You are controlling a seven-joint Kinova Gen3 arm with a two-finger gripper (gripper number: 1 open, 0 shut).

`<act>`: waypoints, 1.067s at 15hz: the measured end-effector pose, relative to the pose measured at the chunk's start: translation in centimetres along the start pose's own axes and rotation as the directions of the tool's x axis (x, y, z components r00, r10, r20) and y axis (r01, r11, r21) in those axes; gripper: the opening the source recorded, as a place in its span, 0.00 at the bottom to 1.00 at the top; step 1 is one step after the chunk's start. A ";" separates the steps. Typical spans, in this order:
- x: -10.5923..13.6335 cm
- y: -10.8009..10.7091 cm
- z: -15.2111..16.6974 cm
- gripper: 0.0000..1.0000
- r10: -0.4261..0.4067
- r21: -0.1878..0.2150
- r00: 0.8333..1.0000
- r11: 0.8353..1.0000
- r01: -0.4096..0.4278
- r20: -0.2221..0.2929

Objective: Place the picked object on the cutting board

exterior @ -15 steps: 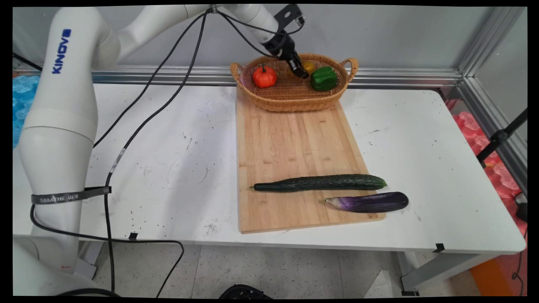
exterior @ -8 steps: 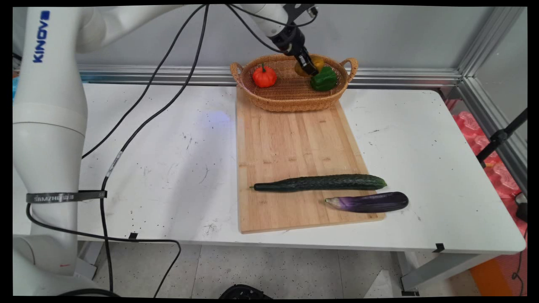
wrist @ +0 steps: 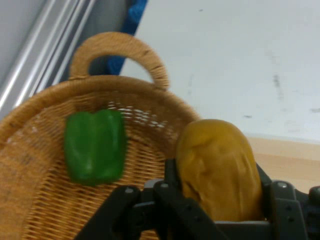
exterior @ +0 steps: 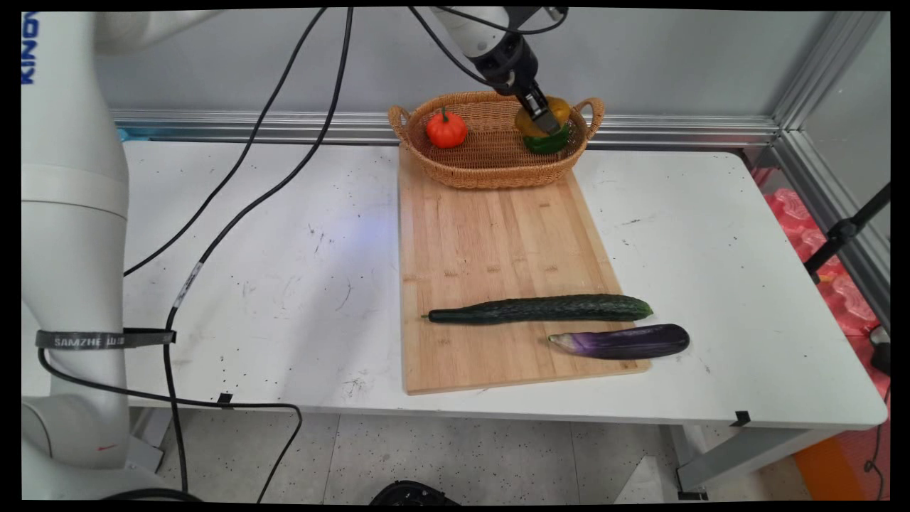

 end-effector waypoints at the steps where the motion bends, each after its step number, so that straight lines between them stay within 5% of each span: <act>1: 0.1 0.8 -0.4 0.00 -0.003 -0.004 1.000 1.000 0.003 0.004; 8: -1.4 7.2 -1.9 0.00 0.019 -0.049 0.999 0.999 -0.016 0.050; 16: -4.6 11.6 1.3 0.00 0.040 -0.087 0.998 0.996 -0.035 0.054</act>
